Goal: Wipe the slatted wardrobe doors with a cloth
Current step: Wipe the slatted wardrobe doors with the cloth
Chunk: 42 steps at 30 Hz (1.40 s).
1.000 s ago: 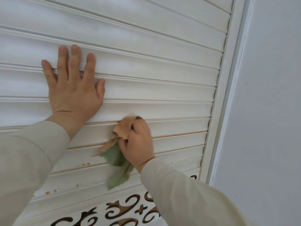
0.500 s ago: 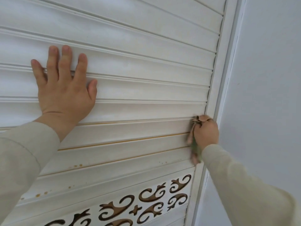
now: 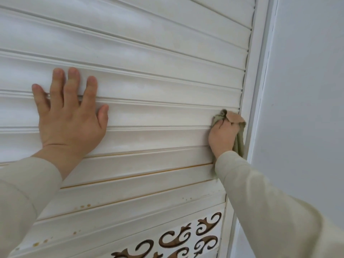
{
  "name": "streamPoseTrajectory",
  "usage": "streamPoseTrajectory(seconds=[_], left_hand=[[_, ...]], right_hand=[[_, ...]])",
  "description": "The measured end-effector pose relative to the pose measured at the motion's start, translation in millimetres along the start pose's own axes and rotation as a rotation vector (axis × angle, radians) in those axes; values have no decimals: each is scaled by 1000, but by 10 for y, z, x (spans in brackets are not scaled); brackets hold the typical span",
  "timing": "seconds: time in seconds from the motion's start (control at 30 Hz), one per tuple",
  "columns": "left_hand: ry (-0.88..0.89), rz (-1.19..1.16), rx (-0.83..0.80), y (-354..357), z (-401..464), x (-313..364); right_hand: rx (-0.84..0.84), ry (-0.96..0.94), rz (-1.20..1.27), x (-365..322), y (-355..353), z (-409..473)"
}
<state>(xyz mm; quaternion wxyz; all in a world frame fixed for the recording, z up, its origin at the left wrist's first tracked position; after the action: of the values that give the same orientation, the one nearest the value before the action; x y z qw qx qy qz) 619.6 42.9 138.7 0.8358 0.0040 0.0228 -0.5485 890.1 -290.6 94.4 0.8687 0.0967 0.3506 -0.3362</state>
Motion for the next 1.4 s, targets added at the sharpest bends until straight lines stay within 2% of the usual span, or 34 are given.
streamPoseTrajectory(seconds=[0.1, 0.2, 0.3, 0.43, 0.57, 0.83, 0.97, 1.03, 1.1, 1.23, 1.33, 1.4], left_hand=[[-13, -9, -12, -6, -4, -6], [-8, -7, -19, -9, 2, -1], [-12, -17, -50, 22, 10, 0], [-17, -35, -74, -13, 14, 7], [-15, -58, -148, -26, 14, 34], [155, -86, -365, -122, -43, 15], [222, -220, -355, -351, 18, -169], [140, -215, -272, -554, 71, -511], [-19, -152, -180, -744, 99, -965], [-266, -16, -123, -1001, -28, -1754], [-415, -77, -105, -1100, -115, -1977], [-566, -205, -136, -1055, -143, -2067]], right_hand=[[9, -9, 52, -119, 82, 18], [0, 78, 50, 82, 116, -218], [-74, 189, 2, 267, 87, -568], [-164, 185, -73, 173, -62, -1006], [-202, 104, -72, -44, -49, -1303], [-226, -182, -77, -815, 68, -1852], [-266, -348, 31, -1324, 96, -2214], [-264, -403, 84, -1562, 106, -2348], [-262, -427, 99, -1706, 121, -2438], [-278, -420, 106, -1878, 171, -2585], [-309, -418, 80, -1975, 191, -2672], [-329, -440, 66, -2037, 191, -2734]])
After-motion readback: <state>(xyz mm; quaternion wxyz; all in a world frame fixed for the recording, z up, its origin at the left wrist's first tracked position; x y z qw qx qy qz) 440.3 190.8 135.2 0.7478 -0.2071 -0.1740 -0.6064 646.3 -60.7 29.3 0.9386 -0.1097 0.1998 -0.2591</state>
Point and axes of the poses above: each hand's wrist, its own z-axis towards the middle knuckle, its own y-axis out of the palm, x = y × z, the point moved 9 cm from there along z, towards the middle knuckle, and after that the axes turned 2 degrees about x, right-handed, at the moved point
